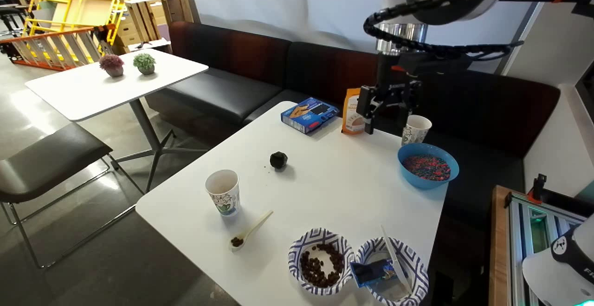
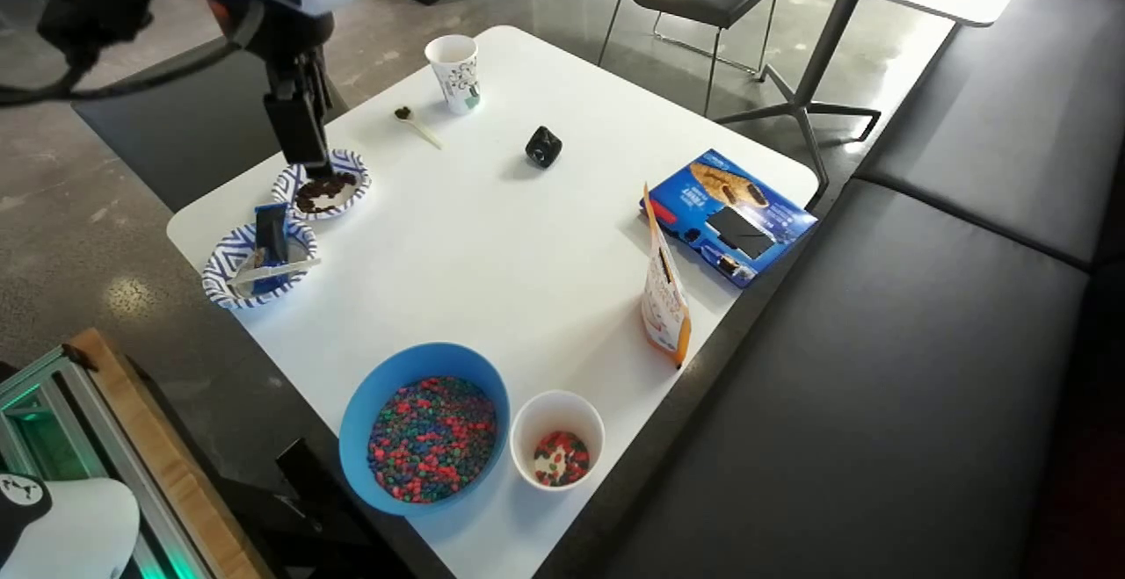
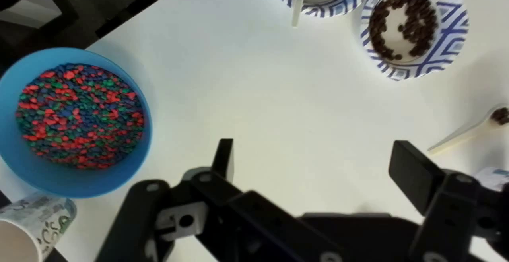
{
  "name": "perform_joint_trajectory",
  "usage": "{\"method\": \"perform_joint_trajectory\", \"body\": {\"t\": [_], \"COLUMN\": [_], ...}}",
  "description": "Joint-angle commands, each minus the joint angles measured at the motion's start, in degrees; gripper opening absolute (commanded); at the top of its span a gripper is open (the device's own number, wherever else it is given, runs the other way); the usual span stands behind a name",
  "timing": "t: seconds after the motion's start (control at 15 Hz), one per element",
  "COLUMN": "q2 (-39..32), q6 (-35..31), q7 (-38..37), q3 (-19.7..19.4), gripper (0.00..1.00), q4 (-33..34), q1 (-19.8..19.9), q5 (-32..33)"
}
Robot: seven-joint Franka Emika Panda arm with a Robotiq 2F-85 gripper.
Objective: Move the blue bowl to the center of the table.
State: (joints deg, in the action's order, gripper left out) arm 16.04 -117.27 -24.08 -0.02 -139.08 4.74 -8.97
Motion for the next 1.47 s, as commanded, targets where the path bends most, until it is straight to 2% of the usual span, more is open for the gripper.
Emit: {"method": "perform_joint_trajectory", "body": {"t": [0.0,0.2,0.4,0.47,0.6,0.87,0.93,1.4], "q2": [3.07,2.48,1.59,0.80,0.80,0.82,-0.43,-10.49], "q6": [-7.51,-12.35,-15.33,-13.22,-13.86,-13.86,-15.55,-30.84], "q7": [-9.30,-16.97,-25.10,-20.02,-22.55,-23.39,-26.02,-30.16], "q3": [0.59,0.55,0.41,-0.50,-0.72,-0.69,-0.14,-2.40], "gripper": [1.00,1.00,1.00,1.00,1.00,1.00,1.00,1.00], "q4": [-9.46,-13.96,-16.00,-13.91,-14.74,-14.75,-14.54,-13.69], "q1": [3.05,6.10,9.96,7.32,8.87,9.11,10.13,11.65], "q5": [4.00,8.29,15.54,11.82,14.13,14.46,16.60,20.47]}}
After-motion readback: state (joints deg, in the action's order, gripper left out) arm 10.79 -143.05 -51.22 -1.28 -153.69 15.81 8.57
